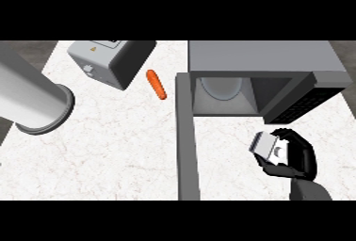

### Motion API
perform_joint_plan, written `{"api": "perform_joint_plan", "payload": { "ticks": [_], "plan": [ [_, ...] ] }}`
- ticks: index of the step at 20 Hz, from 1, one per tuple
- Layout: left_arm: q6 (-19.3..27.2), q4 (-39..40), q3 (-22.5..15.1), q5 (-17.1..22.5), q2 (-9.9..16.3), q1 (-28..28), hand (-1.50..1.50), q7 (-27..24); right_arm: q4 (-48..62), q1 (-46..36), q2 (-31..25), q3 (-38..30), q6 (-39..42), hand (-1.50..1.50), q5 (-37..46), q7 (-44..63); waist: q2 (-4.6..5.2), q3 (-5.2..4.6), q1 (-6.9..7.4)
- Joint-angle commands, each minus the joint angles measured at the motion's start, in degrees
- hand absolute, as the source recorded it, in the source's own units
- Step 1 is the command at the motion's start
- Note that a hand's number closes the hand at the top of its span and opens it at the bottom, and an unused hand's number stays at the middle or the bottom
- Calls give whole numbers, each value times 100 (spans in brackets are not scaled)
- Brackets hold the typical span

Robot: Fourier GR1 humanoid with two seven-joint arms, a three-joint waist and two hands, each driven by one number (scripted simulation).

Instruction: Pick up the milk, place it into the microwave and close the microwave

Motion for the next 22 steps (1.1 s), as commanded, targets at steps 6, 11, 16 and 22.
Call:
{"api": "perform_joint_plan", "payload": {
  "ticks": [6, 11, 16, 22],
  "plan": [
    [-71, 341, 258, 261, 193, -263, -150, -7, -1386, 475, 63, 420, 640, 150, -211, 646, 0, -2, -22],
    [90, -17, -75, 12, -57, 45, -150, 18, -3318, 1015, 325, 888, 191, 150, -155, 1800, -11, -4, -36],
    [-99, 306, -67, -44, -58, 74, -150, -213, -3821, 787, 466, 1183, -578, 150, 487, 2423, -3, -3, -6],
    [-226, 329, 332, 228, 31, 24, -150, -60, -3146, -247, 795, 1318, -1348, 150, 1122, 3079, 5, -1, 35]
  ]
}}
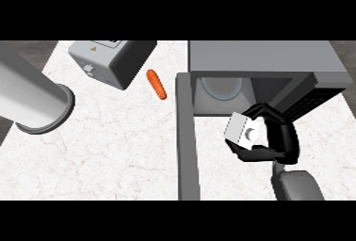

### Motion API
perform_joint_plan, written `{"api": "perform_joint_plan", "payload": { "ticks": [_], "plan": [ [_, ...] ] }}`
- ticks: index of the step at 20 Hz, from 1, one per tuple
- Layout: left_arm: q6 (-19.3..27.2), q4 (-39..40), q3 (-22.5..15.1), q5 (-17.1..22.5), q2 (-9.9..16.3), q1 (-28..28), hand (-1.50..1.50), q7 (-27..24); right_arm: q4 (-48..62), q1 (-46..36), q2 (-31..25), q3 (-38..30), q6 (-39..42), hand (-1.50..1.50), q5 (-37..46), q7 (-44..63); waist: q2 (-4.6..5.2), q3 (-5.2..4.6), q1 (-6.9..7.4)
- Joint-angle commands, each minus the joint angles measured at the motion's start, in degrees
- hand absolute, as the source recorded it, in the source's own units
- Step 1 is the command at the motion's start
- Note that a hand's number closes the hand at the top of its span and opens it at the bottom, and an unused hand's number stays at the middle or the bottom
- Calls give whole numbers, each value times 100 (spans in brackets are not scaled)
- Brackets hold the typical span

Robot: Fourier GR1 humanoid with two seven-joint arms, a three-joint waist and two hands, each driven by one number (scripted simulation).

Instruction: Pick up the milk, place it into the microwave and close the microwave

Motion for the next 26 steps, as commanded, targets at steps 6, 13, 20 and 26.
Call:
{"api": "perform_joint_plan", "payload": {
  "ticks": [6, 13, 20, 26],
  "plan": [
    [-212, 143, 191, -122, -34, -85, -150, -102, 1505, -1995, -18, -426, -431, 150, 274, 784, 14, 3, 42],
    [-334, 487, 357, 361, 290, -387, -150, 63, 2918, -2913, -38, -648, -582, 150, 397, 260, 68, 5, 194],
    [-360, 337, 110, 101, 184, -431, -150, 64, 3314, -3132, -416, -886, -678, 150, 428, 42, 131, 6, 389],
    [-386, 551, 102, 90, 231, -720, -150, -35, 3436, -3212, -619, -889, -1028, 150, 708, -373, 182, 0, 536]
  ]
}}
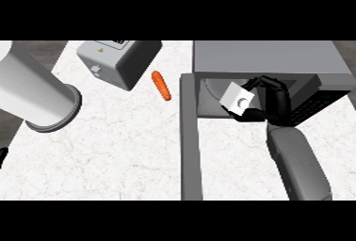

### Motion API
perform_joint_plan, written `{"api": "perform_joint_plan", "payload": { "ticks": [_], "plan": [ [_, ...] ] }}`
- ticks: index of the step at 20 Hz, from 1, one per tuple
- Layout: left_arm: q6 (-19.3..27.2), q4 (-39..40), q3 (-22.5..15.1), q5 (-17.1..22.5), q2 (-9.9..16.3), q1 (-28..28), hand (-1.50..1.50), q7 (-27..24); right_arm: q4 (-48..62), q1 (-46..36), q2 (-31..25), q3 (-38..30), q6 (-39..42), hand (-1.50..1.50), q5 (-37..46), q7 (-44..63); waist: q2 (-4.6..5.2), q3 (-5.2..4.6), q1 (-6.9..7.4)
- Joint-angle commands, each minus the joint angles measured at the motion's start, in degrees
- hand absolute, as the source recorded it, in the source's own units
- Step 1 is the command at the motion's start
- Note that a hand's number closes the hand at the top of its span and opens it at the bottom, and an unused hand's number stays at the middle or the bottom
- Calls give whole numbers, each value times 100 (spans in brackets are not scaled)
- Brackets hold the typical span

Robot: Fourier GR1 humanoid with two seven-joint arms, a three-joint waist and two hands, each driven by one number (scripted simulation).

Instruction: Pick up the milk, place it into the microwave and close the microwave

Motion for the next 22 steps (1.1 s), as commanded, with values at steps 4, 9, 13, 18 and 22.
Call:
{"api": "perform_joint_plan", "payload": {
  "ticks": [4, 9, 13, 18, 22],
  "plan": [
    [-36, 91, -98, 26, 122, -294, -150, 77, 1046, -1103, -263, -93, -581, 150, 452, 930, 338, -101, 499],
    [1, 98, -154, -118, 107, -332, -150, 102, 932, -950, -145, -389, -974, 150, 251, 783, 364, -100, 629],
    [-5, 15, -235, -252, 180, -430, -150, 166, 778, -734, -105, -662, -1605, 150, 270, 478, 412, -95, 688],
    [-21, 67, -255, -371, 201, -466, -150, 144, 673, -424, -261, -612, -2311, -150, 893, 24, 464, -127, 839],
    [1, 39, -324, -480, 261, -617, -150, 201, 655, -332, -293, -662, -2466, -150, 1141, -40, 487, -114, 869]
  ]
}}
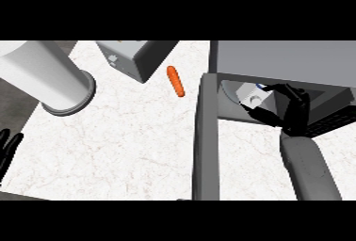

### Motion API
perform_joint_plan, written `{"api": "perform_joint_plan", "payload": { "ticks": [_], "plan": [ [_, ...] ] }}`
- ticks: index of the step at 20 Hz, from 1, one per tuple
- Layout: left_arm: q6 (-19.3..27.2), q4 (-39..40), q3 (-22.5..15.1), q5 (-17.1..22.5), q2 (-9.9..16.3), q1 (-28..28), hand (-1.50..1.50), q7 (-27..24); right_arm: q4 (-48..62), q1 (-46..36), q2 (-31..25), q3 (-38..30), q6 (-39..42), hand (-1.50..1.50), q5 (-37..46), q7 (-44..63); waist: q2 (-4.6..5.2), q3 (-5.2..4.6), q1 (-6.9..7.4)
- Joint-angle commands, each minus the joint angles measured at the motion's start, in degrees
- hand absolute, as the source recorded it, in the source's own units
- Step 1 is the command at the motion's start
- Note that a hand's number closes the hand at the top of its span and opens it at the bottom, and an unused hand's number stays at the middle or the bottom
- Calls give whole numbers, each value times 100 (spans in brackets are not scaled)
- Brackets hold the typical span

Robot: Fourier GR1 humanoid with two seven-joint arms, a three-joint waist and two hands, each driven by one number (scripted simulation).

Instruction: Pick up the milk, place it into the microwave and close the microwave

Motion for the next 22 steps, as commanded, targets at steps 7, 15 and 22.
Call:
{"api": "perform_joint_plan", "payload": {
  "ticks": [7, 15, 22],
  "plan": [
    [-33, 81, -231, -221, 44, -217, -150, 80, 909, -555, 145, -249, -247, -150, 237, 1189, 380, -8, 415],
    [-28, 75, -422, -350, 23, -402, -150, 106, 1156, -744, 321, -229, 81, -150, 49, 1361, 328, 2, 441],
    [75, 90, -602, -553, -60, -500, -150, 199, 1514, -935, 272, -284, 94, -150, 97, 1576, 276, -2, 281]
  ]
}}
